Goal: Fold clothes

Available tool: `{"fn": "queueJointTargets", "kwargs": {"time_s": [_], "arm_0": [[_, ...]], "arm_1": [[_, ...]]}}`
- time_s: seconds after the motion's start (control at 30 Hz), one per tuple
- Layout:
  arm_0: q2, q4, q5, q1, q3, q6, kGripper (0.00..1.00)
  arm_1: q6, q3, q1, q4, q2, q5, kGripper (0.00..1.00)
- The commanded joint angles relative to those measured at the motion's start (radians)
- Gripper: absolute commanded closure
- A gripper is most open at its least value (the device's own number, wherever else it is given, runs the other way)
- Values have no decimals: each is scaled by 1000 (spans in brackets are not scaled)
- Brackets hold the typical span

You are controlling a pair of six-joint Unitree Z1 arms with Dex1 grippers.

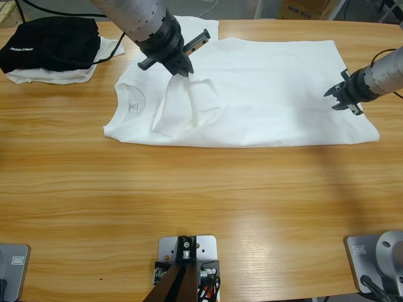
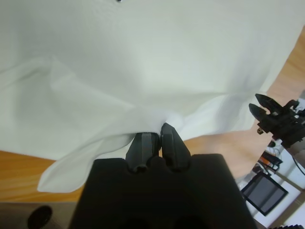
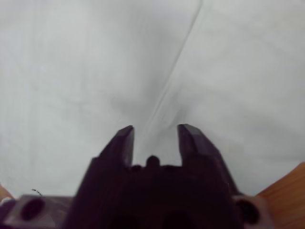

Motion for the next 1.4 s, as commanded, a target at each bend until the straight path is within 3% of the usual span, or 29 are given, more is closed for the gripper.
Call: {"fn": "queueJointTargets", "kwargs": {"time_s": [0.03, 0.23, 0.47, 0.53, 0.57, 0.67, 0.8, 0.93, 1.03, 1.2, 1.4], "arm_0": [[85, 15, -13, 15, -27, 29, 1000], [117, 16, -13, 22, -63, 66, 1000], [217, 46, -51, 22, -226, 192, 980], [257, 46, -90, 22, -268, 253, 195], [329, 46, -207, 22, -364, 342, 18], [360, 47, -289, 21, -409, 418, 0], [352, 60, -295, 18, -431, 458, 0], [273, 157, -274, 35, -447, 530, 23], [211, 290, -267, 56, -447, 793, 40], [178, 560, -120, 67, -430, 1505, 58], [234, 562, -70, 139, -398, 1729, 217]], "arm_1": [[-74, 3, -18, -18, -1, -1, 239], [-192, 12, -16, -37, -95, 25, 239], [-204, 3, 30, -44, -109, 26, 239], [-204, 0, 50, -53, -110, 29, 239], [-204, -3, 73, -66, -109, 36, 240], [-202, -5, 97, -73, -106, 42, 239], [-201, -5, 131, -93, -96, 57, 239], [-282, -5, 160, -152, -108, 151, 243], [-447, 9, 160, -157, -145, 218, 253], [-600, 52, 160, -156, -221, 263, 253], [-616, 82, 160, -154, -253, 271, 248]]}}
